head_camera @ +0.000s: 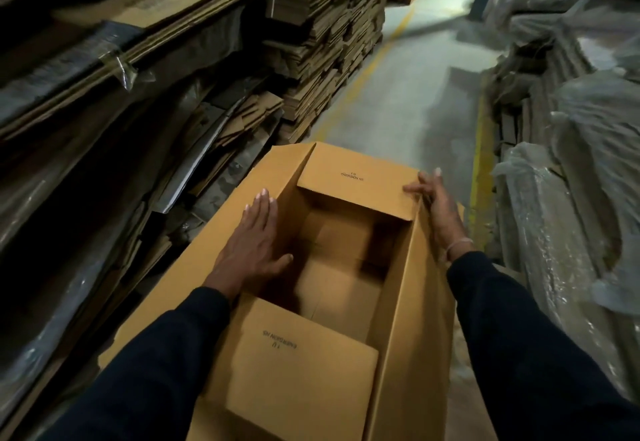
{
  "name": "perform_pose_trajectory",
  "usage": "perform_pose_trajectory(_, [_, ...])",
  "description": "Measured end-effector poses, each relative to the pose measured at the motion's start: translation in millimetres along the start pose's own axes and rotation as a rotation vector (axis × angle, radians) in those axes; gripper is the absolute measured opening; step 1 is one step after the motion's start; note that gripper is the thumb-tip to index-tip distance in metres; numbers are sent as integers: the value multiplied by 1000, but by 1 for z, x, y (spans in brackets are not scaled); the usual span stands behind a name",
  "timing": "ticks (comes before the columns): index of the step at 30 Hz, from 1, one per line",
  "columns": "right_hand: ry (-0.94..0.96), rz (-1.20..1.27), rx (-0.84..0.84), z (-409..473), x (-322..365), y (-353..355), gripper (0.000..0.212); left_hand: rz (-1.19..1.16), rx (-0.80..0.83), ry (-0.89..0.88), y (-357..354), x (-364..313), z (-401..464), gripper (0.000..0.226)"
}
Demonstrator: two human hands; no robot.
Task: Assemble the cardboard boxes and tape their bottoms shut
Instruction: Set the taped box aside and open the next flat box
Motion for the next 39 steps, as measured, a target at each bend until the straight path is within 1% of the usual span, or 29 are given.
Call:
perform_pose_trajectory(2, [77, -354, 33, -16, 4, -10, 61, 27, 0, -11, 0, 1, 0, 123])
perform_pose_trajectory(3, [112, -546, 84, -23, 4, -17, 60, 36, -1, -18, -1, 2, 0, 123])
perform_pose_trajectory(5, [125, -892, 167, -38, 0, -31, 67, 48, -13, -38, -4, 3, 1, 120])
perform_pose_trajectory(6, [107, -1016, 190, -44, -3, -38, 72, 61, -23, -51, -6, 4, 1, 119])
perform_pose_trajectory(9, [69, -1195, 193, -72, -1, -56, 79, 129, -29, -84, -7, 6, 0, 114])
perform_pose_trajectory(13, [18, -1274, 206, -99, 6, -70, 82, 161, -4, -139, -3, 9, -13, 101])
perform_pose_trajectory(15, [6, -1304, 209, -112, 8, -76, 82, 98, -3, -146, -2, 13, -26, 95])
perform_pose_trajectory(17, [6, -1327, 208, -125, 8, -81, 82, -23, -6, -121, 0, 19, -41, 90])
perform_pose_trajectory(19, [11, -1359, 202, -139, 7, -85, 81, -148, 5, -52, 3, 29, -54, 85])
perform_pose_trajectory(21, [6, -1383, 194, -153, 5, -88, 81, -236, 23, 63, 7, 46, -64, 83])
perform_pose_trajectory(25, [11, -1437, 175, -178, 1, -95, 81, -316, 53, 317, 11, 84, -84, 88])
perform_pose_trajectory(27, [18, -1460, 169, -189, -1, -99, 81, -335, 92, 395, 13, 97, -94, 92])
perform_pose_trajectory(29, [27, -1480, 162, -198, -1, -104, 81, -393, 98, 431, 14, 106, -99, 93])
perform_pose_trajectory(31, [26, -1489, 159, -207, -1, -109, 80, -431, 47, 446, 22, 110, -103, 88])
perform_pose_trajectory(35, [20, -1455, 149, -220, 3, -119, 81, -308, -92, 450, 69, 106, -115, 69])
perform_pose_trajectory(37, [22, -1438, 153, -225, 5, -124, 81, -313, -142, 387, 103, 98, -118, 62])
perform_pose_trajectory(39, [10, -1424, 153, -229, 5, -128, 83, -323, -160, 262, 131, 84, -119, 54])
Point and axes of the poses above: each hand's wrist, its own z-axis towards the middle knuckle, its own y-axis out of the back of the hand, x = y × z, the point moved 2 cm from there along z, towards the middle knuckle, and after that the axes turned 4 degrees about y, right-handed, at the moved point
